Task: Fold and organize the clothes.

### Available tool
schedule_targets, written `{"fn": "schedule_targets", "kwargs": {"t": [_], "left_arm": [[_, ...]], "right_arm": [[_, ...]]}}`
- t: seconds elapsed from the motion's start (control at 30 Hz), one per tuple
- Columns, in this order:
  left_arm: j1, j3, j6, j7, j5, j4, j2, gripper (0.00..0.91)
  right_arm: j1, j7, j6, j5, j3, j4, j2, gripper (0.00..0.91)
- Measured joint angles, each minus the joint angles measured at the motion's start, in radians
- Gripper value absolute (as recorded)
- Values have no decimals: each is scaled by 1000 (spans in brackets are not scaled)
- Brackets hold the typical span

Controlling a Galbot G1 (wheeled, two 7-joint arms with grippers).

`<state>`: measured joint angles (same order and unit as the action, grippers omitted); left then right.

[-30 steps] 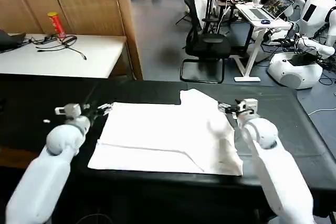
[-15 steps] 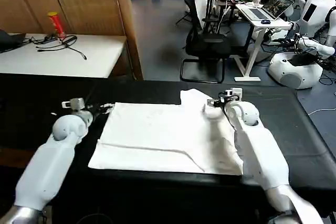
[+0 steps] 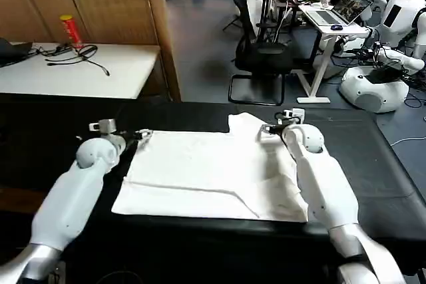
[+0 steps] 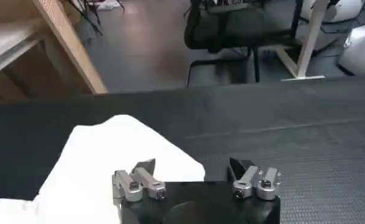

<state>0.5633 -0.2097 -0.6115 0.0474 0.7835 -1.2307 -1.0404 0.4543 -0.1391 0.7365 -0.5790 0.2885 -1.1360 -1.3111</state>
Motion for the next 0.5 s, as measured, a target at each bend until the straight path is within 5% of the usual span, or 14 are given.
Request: {"fn": "schedule_targets", "kwargs": {"t": [0.03,0.2,0.37,0.43,0.5], "left_arm": [[-5,2,2,-2,-7,7,-2,868],[-13,14,8,-11,-43,43,-9,195],[-15,19,16,-16,-66,61,-9,117],[-19,21,21,-17,-74,70,-12,68],[-23,22,25,-18,-79,79,-18,20]], "right_arm": [[1,0,0,0,0,1,0,751],[4,2,0,0,1,7,-1,595],[5,9,0,1,4,13,-2,380],[6,11,0,2,4,13,-2,215],[8,14,0,2,5,13,-2,166]]}}
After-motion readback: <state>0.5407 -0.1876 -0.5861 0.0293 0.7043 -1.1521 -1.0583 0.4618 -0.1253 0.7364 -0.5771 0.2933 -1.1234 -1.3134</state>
